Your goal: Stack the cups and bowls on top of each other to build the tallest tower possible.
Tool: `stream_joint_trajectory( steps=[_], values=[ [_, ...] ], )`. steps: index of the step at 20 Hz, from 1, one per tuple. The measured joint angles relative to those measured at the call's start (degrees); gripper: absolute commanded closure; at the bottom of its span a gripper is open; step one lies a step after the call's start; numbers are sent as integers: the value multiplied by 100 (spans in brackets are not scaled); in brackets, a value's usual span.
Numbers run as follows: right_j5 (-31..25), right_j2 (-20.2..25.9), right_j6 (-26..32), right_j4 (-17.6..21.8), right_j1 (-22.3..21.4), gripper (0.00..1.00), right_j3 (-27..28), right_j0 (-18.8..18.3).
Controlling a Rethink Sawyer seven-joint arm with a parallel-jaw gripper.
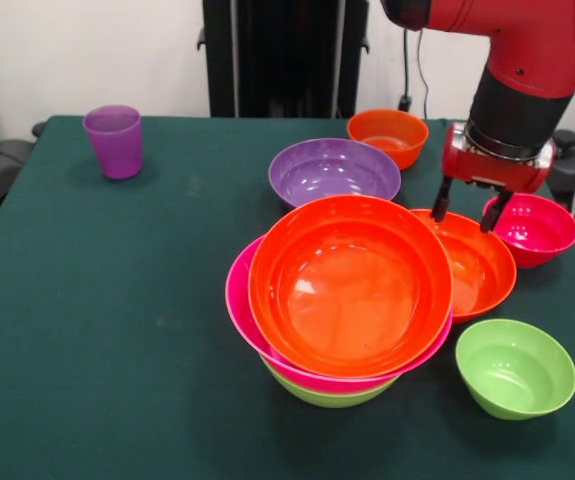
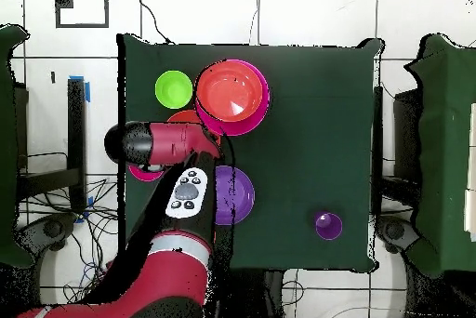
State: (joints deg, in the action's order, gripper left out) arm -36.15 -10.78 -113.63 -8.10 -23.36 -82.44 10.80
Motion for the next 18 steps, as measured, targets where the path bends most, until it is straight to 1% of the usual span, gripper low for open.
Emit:
stream_joint_trajectory(
  steps=[5, 18],
  values=[
    [1, -56, -13, -32, -2, 0, -128, 142],
    [1, -172, -266, -126, -6, 0, -149, 414]
  ],
)
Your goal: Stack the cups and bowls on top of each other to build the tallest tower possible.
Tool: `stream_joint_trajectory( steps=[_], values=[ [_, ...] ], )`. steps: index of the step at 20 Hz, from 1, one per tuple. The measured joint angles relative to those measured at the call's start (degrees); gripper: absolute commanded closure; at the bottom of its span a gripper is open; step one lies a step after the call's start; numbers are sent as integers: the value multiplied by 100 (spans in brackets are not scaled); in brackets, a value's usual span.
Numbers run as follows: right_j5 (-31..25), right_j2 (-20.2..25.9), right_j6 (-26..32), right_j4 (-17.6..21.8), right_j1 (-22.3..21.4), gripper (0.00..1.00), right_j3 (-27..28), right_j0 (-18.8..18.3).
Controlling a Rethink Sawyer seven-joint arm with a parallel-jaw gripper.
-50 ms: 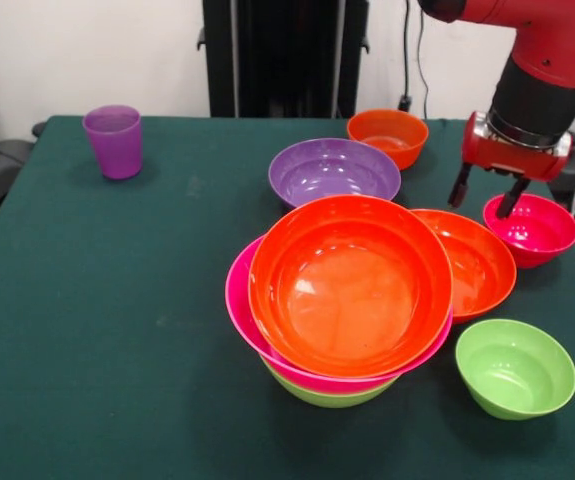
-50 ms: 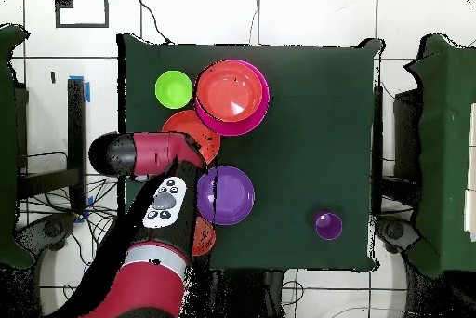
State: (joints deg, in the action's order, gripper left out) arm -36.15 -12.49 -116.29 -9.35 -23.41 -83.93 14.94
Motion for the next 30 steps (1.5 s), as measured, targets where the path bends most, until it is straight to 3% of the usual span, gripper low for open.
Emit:
stream_joint_trajectory(
  steps=[13, 30],
  values=[
    [127, -41, -68, -84, -51, 0, -205, 12],
    [1044, 78, -68, -86, -52, 0, -779, -82]
  ],
)
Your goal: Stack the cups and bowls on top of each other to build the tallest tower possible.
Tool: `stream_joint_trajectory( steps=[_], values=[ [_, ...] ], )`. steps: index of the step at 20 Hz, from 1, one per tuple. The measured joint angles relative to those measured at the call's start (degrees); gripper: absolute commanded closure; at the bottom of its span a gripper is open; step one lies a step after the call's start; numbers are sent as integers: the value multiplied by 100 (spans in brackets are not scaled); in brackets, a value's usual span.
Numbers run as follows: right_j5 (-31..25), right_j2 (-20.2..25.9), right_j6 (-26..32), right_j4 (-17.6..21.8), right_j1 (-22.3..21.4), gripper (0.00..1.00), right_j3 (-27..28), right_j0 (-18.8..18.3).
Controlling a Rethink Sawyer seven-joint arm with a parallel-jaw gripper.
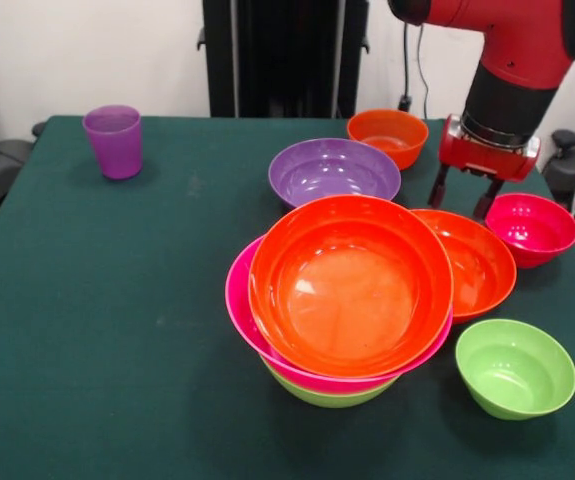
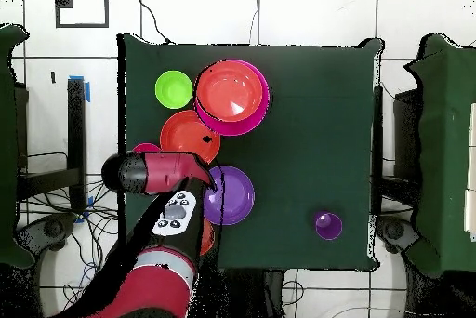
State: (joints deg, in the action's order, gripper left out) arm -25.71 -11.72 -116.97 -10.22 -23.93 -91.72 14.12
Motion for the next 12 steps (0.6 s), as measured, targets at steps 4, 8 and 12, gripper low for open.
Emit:
stream_joint_trajectory(
  steps=[4, 8, 12],
  values=[
    [116, 55, 0, 0, 39, 0, -8, -8],
    [159, 120, 0, 1, 52, 0, -8, -9],
    [160, 228, 0, 2, 29, 0, -9, -47]
  ],
)
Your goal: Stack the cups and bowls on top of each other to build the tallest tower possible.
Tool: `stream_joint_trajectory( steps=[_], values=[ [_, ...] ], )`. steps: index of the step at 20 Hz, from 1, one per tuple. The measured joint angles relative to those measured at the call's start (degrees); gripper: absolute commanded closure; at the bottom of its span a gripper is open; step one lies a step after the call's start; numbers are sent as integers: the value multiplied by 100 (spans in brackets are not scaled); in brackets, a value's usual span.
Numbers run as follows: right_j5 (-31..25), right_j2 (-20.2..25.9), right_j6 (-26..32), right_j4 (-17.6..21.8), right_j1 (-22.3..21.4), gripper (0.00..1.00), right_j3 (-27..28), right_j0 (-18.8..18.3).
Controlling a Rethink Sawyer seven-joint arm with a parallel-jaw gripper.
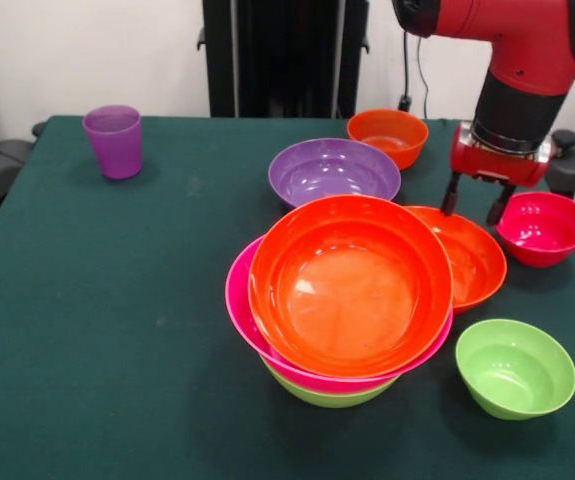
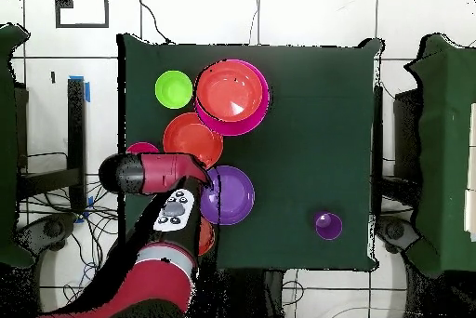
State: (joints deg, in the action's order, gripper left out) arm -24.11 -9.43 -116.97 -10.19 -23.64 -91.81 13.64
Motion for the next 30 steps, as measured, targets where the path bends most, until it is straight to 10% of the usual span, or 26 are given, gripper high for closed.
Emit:
stream_joint_trajectory(
  steps=[30],
  values=[
    [0, 254, 0, 0, -125, 0, 0, 17]
  ],
)
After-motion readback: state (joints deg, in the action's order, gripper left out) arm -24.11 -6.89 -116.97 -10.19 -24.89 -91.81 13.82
